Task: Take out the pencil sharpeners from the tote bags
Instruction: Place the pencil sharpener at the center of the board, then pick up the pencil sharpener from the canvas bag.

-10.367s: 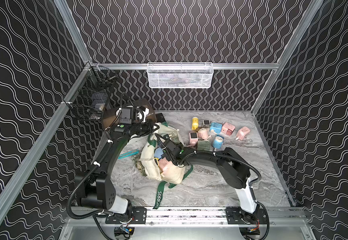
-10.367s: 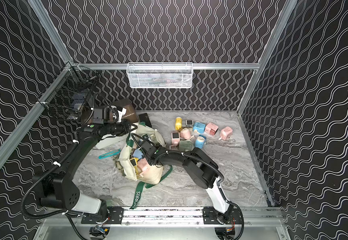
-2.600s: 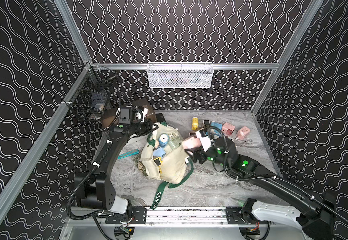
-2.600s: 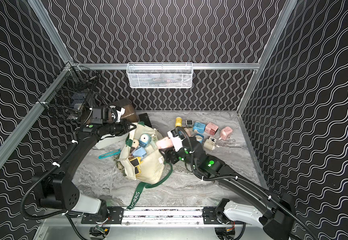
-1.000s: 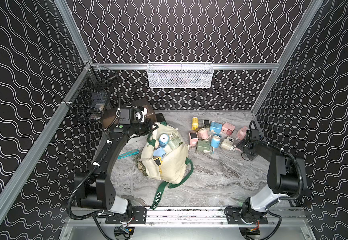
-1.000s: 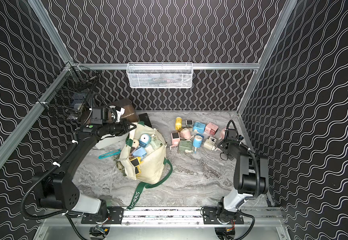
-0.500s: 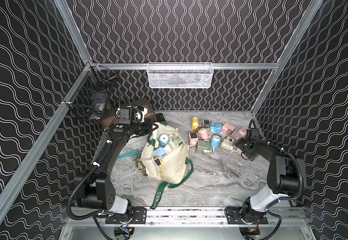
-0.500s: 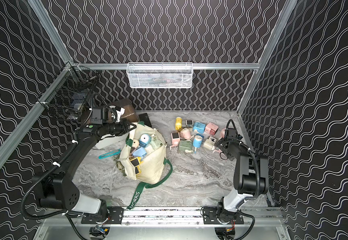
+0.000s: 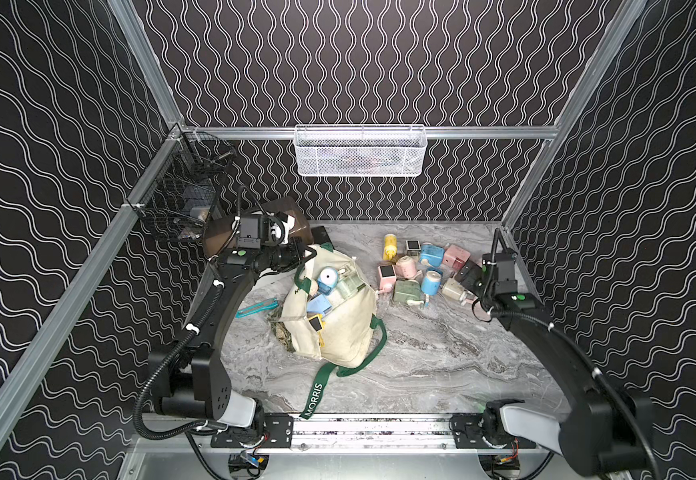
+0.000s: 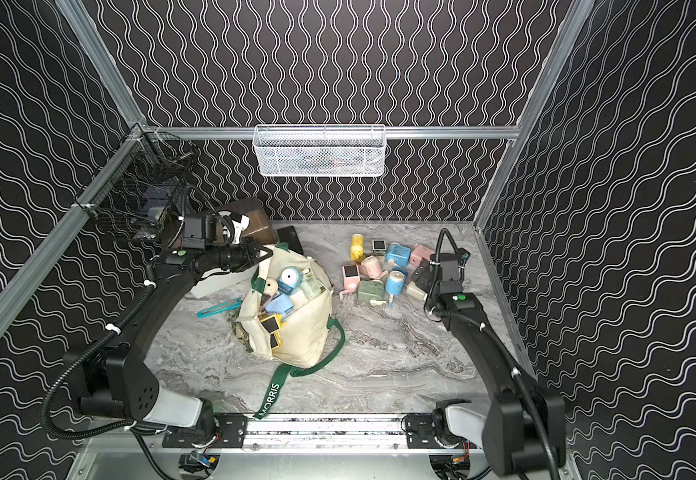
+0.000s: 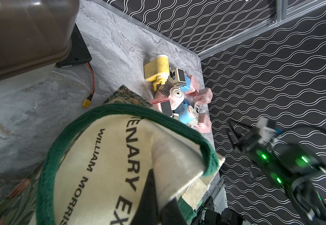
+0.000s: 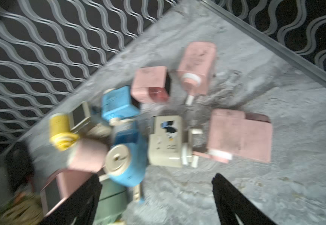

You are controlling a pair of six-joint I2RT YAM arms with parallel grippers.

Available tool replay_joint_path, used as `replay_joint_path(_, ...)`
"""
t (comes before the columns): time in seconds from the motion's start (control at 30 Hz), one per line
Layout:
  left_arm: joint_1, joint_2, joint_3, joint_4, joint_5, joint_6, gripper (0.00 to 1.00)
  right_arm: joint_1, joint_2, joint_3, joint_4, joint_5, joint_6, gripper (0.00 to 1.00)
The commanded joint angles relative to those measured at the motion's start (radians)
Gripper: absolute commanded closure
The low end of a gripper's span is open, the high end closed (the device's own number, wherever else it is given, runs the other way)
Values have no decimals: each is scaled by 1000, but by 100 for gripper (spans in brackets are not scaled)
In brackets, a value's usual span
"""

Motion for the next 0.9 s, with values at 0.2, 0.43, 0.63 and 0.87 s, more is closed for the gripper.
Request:
replay_joint_path(0.2, 1, -11, 11, 83, 33, 3, 100, 433, -187, -40, 230, -195, -228, 23)
replay_joint_path(0.43, 1, -14, 9, 85, 34, 7, 100, 788, -9, 91, 201, -157, -383, 24)
replay_joint_path(0.63, 1, -18, 5, 93, 36, 6, 100, 903, 237, 255, 133, -56, -361, 25)
replay_joint_path(0.87, 1, -22, 3, 98, 36, 4, 100, 906, 469, 380, 83, 105, -152, 25)
